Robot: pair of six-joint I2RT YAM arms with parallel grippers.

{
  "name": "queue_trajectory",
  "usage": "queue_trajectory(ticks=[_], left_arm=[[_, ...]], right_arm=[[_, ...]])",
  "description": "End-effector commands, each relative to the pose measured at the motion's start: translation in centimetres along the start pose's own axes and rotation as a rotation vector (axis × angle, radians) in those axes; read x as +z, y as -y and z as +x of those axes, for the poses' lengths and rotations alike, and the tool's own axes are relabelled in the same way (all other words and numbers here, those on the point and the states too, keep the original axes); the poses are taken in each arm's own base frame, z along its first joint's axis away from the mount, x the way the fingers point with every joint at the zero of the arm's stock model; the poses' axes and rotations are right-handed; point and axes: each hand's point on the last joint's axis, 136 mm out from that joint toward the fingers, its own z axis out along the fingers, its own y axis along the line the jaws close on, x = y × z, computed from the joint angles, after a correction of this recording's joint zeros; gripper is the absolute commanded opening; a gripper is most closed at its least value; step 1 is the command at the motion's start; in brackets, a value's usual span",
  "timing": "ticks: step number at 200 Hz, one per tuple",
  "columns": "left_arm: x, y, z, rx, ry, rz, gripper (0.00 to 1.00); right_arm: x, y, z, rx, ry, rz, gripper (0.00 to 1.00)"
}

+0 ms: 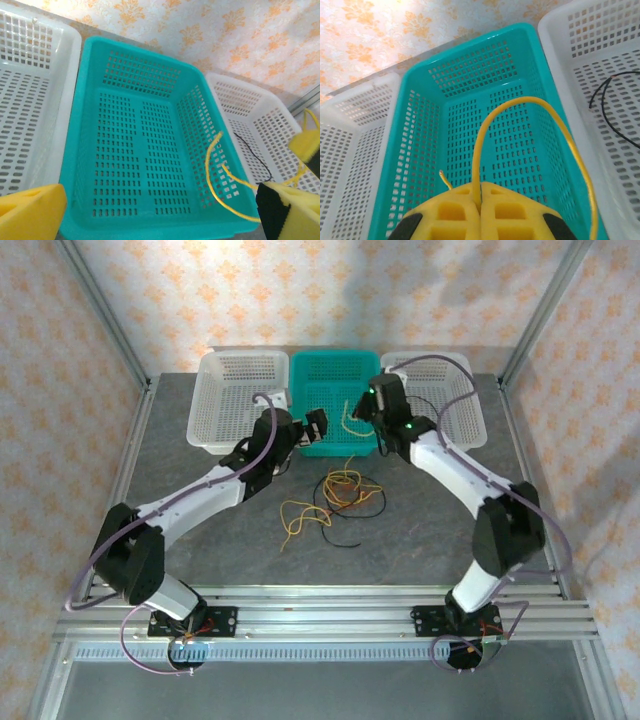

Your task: Untangle the cables

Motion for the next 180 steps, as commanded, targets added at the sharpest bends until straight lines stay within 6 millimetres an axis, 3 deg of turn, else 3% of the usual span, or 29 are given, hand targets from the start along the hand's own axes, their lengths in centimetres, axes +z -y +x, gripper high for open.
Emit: queue_trajectory(ticks=[1, 53, 107, 134, 180], left_arm=[[1.1, 1.1, -2.3, 0.05, 0.065, 0.031, 0.98], [3.7, 0.1, -3.7, 0.014, 0.083, 0.062, 0.98], [5.9, -2.7, -5.0, -0.045, 0.071, 0.056, 0.99], [7.3, -4.4, -4.7, -0.073, 0.049, 0.013, 0.99], [9.2, -5.3, -3.0, -0.093, -0.02, 0.02, 0.99]], right_arm=[[2.0, -0.5, -1.3, 0.037, -0.004, 0.0, 0.0], [7.9, -1.8, -1.3, 0.04, -0.044, 0.016, 0.0], [12.9, -3.8, -0.3, 0.053, -0.084, -0.04, 0.0], [15.2, -4.1, 0.5, 0.061, -0.09, -0.044, 0.0], [18.7, -4.0, 3.6, 0.072, -0.168, -0.046, 0.0]])
